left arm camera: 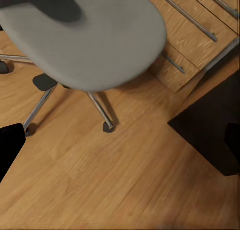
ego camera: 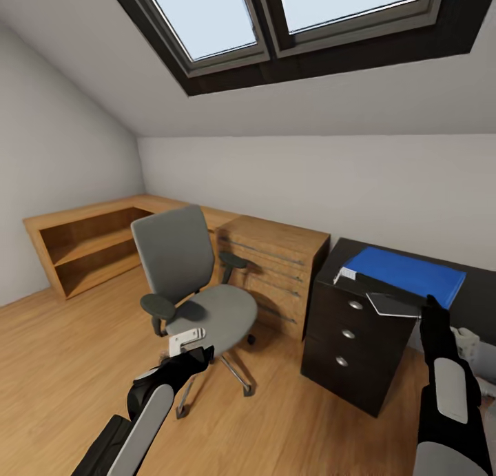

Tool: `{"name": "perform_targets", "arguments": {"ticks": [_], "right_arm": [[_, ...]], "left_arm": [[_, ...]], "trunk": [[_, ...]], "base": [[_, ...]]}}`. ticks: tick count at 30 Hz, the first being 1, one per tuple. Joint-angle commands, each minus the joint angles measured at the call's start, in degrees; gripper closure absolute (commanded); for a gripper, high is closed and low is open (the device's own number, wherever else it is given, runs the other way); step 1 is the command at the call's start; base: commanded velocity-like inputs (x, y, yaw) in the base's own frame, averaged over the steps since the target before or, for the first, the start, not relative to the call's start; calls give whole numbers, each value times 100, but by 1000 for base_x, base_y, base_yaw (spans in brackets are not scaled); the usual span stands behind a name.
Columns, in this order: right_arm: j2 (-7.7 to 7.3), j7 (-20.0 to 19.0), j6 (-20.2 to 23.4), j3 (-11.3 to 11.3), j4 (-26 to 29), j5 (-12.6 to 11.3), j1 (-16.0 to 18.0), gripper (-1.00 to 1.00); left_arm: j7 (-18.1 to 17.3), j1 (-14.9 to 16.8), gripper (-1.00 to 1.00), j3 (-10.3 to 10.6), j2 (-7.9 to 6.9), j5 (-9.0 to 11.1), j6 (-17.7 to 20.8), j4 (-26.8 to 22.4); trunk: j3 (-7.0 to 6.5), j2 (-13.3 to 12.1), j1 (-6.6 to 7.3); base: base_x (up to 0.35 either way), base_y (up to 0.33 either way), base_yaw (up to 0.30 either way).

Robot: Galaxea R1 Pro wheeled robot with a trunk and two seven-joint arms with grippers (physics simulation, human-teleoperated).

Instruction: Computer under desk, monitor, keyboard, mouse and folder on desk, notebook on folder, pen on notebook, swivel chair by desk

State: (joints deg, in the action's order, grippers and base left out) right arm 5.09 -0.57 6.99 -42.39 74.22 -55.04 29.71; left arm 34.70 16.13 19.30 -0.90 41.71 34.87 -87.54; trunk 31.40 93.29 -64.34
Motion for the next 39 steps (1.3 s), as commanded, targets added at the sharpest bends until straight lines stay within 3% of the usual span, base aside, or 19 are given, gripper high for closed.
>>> {"name": "perform_targets", "arguments": {"ticks": [1, 7, 12, 20, 24, 39], "right_arm": [[11, 1, 23, -20, 6, -49, 8, 100], [18, 12, -169, -20, -89, -50, 8, 100], [5, 29, -379, -15, -717, -56, 12, 100], [-5, 31, -725, -15, -876, -61, 16, 100], [-38, 24, -1121, -13, -1230, -67, 24, 100], [-44, 13, -1455, -15, -1331, -68, 35, 100]], "left_arm": [[58, 5, -100, 11, -6, 57, 2, -9], [55, 5, -100, 20, -6, 63, 2, -11], [48, 5, -100, 126, -13, 50, -3, -16], [45, 5, -100, 130, -15, 48, -1, -20], [43, 5, -100, 131, -15, 48, 0, -23], [37, 5, -100, 135, -15, 56, -1, -18]], "trunk": [[6, 4, 0], [5, 4, 0], [5, 4, 0], [5, 4, 0], [5, 4, 0], [5, 4, 0]], "base": [[0, 0, -258], [0, 0, -265], [0, 0, -270], [0, 0, -270], [0, 0, -270], [0, 0, -270]]}}
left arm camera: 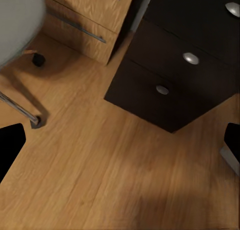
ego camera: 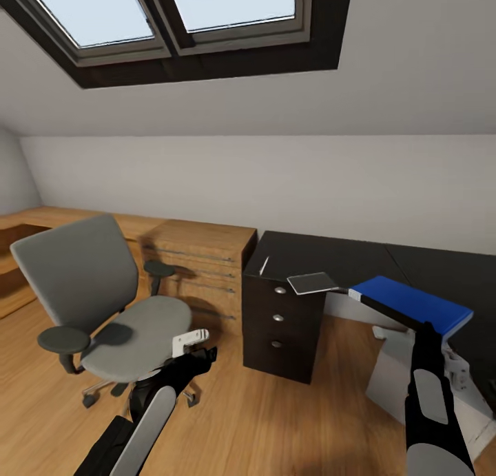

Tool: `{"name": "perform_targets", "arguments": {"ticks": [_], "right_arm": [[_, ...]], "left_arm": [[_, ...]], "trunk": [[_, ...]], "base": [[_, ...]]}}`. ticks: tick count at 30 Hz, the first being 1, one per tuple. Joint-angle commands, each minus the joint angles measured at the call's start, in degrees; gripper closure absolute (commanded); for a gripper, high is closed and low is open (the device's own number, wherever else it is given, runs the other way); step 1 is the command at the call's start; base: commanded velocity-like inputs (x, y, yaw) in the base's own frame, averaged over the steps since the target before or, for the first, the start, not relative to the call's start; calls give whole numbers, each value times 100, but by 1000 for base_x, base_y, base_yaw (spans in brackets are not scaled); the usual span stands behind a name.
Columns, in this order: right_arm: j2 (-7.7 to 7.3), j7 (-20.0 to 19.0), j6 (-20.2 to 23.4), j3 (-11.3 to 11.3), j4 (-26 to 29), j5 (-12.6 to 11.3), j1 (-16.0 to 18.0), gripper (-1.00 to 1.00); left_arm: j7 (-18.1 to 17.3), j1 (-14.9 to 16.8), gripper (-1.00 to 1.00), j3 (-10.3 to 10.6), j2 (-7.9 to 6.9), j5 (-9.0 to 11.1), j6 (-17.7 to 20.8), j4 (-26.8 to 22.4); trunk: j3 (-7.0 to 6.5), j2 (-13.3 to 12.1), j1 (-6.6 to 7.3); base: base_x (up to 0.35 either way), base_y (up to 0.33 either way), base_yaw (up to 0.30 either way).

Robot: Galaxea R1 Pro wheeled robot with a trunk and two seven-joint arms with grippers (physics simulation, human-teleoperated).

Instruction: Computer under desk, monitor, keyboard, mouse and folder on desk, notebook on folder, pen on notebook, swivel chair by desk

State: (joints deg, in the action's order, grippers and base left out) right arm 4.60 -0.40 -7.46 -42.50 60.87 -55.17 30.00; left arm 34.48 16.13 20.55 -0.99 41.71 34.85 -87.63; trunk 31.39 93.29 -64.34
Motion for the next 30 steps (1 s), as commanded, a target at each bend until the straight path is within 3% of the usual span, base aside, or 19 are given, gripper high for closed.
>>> {"name": "perform_targets", "arguments": {"ticks": [1, 13, 17, 30], "right_arm": [[5, -4, -10, -4, 4, -55, 6, 100], [40, -38, -2, -4, 15, -168, 6, 100], [17, -39, 20, 8, 20, -335, 6, 100], [25, -55, 34, -2, 19, -389, 6, 100]], "left_arm": [[59, 5, -100, 11, -6, 56, 2, -9], [59, 5, -100, 11, -6, 57, -4, -8], [64, 5, -100, 15, -6, 57, -5, -8], [66, 5, -100, 131, -6, 60, -5, -8]], "trunk": [[6, 3, 0], [6, 3, 0], [6, 3, 0], [6, 3, 0]], "base": [[0, 0, -270], [18, 0, -80], [247, 0, -2], [288, 0, 0]]}}
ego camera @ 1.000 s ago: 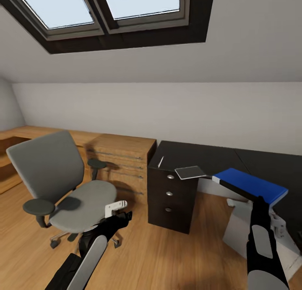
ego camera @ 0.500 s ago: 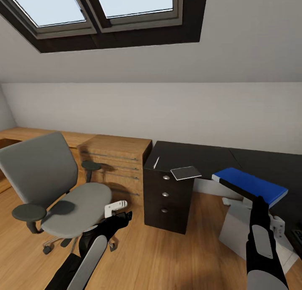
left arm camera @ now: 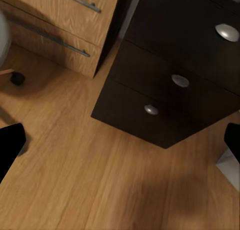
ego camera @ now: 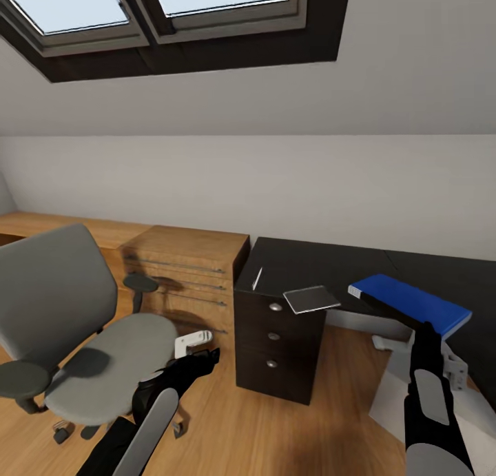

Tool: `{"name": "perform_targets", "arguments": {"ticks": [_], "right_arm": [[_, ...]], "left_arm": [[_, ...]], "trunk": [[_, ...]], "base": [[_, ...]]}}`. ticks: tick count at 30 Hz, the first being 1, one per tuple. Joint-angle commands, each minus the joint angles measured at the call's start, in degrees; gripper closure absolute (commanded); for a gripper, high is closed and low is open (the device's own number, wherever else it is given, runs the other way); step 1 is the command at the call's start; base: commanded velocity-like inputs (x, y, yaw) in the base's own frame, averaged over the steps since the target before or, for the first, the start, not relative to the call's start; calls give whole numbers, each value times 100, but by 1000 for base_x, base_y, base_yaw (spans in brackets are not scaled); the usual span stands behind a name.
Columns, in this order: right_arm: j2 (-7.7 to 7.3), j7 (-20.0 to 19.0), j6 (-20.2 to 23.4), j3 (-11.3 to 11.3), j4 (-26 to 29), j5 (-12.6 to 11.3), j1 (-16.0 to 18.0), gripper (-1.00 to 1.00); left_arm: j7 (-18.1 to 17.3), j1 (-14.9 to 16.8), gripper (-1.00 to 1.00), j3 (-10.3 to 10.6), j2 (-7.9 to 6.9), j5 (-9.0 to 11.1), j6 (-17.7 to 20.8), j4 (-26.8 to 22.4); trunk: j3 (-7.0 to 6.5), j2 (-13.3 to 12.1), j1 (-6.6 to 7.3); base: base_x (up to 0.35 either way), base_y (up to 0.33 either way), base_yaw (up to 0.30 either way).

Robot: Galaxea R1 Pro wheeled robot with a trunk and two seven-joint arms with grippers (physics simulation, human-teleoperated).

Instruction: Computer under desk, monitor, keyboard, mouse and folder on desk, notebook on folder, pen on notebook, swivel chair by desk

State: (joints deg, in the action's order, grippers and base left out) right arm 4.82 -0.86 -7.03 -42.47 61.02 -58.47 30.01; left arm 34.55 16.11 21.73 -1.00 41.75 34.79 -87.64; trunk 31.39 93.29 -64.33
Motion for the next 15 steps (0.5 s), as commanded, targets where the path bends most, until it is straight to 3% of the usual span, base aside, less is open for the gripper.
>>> {"name": "perform_targets", "arguments": {"ticks": [1, 6, 15], "right_arm": [[3, -9, -12, -6, 5, -59, 5, 100], [1, -5, -26, -30, 1, -67, 5, 100], [2, -2, -35, -26, -5, -68, 5, 100]], "left_arm": [[57, 6, -100, 17, -6, 58, 1, -7], [52, 6, -100, 24, -6, 58, 1, -7], [52, 6, -100, 24, -6, 66, 1, -7]], "trunk": [[6, 3, -1], [6, 3, -1], [6, 3, -1]], "base": [[81, 0, 0], [18, 0, -77], [1, 0, -238]]}}
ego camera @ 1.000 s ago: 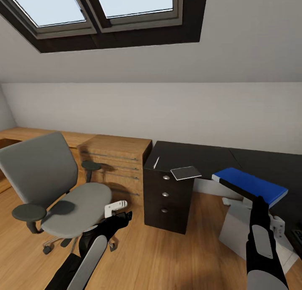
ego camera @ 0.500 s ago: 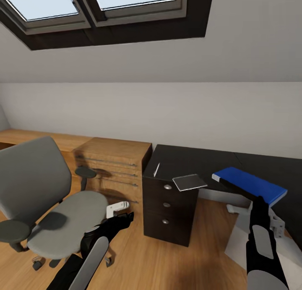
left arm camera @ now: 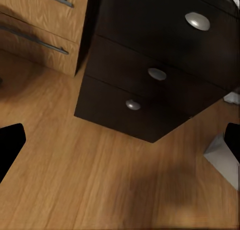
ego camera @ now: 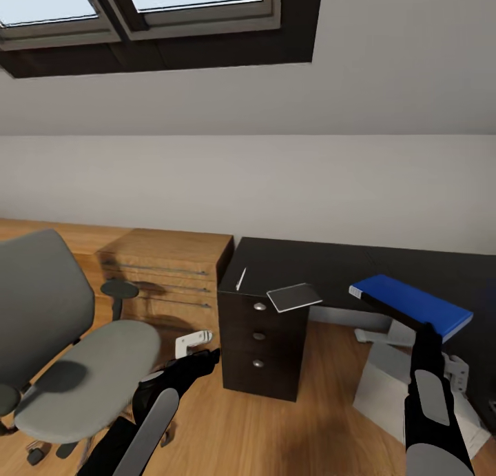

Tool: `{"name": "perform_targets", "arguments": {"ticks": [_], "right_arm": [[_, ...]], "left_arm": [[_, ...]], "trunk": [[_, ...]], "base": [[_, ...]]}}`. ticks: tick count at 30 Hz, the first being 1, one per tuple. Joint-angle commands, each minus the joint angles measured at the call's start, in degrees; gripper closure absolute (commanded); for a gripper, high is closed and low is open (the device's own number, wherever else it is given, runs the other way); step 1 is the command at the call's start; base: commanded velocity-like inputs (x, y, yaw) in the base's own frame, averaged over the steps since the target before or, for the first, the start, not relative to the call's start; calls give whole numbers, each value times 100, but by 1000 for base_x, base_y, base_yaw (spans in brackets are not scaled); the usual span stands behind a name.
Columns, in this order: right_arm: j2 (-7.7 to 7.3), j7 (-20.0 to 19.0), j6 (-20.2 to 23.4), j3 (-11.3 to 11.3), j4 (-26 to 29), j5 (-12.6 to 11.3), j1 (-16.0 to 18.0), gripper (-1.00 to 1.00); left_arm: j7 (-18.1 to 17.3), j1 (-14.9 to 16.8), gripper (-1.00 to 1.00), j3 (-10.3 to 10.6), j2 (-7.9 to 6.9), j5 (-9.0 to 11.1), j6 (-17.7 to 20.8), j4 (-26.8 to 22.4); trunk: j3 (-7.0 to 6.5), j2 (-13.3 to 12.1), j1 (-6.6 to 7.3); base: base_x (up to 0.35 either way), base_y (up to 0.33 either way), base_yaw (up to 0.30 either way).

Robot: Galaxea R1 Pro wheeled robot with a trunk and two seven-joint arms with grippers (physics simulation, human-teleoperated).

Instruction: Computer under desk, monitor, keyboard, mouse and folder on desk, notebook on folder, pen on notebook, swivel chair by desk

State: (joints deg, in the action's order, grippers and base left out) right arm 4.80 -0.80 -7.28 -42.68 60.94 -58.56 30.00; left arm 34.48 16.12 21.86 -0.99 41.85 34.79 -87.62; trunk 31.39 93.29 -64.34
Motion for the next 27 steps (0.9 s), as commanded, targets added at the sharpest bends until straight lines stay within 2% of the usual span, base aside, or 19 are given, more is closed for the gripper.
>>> {"name": "perform_targets", "arguments": {"ticks": [1, 13, 19, 23, 25, 27], "right_arm": [[4, -8, -10, -4, 0, -59, 6, 100], [17, -8, -10, 10, -3, -59, 6, 100], [32, -8, 4, 7, 13, -59, 6, 100], [42, -1, 8, 12, 14, -59, 6, 100], [45, 4, 12, 13, 16, -59, 6, 100], [47, 8, 15, 14, 28, -59, 6, 100]], "left_arm": [[59, 5, -100, 11, -6, 54, 2, -9], [59, 5, -100, 11, -6, 51, 2, -9], [65, -26, -100, 70, -11, 59, -2, 18], [91, -343, -100, 125, -63, 30, -16, 57], [127, -522, -100, 134, -140, 23, -47, 29], [230, -759, -100, 145, -333, 18, -211, -229]], "trunk": [[6, 4, 0], [6, 4, 0], [6, 4, 0], [6, 4, 0], [6, 4, 0], [6, 4, 0]], "base": [[0, 0, -261], [0, 0, -226], [0, 0, -48], [0, 0, -5], [0, 0, -2], [0, 0, 0]]}}
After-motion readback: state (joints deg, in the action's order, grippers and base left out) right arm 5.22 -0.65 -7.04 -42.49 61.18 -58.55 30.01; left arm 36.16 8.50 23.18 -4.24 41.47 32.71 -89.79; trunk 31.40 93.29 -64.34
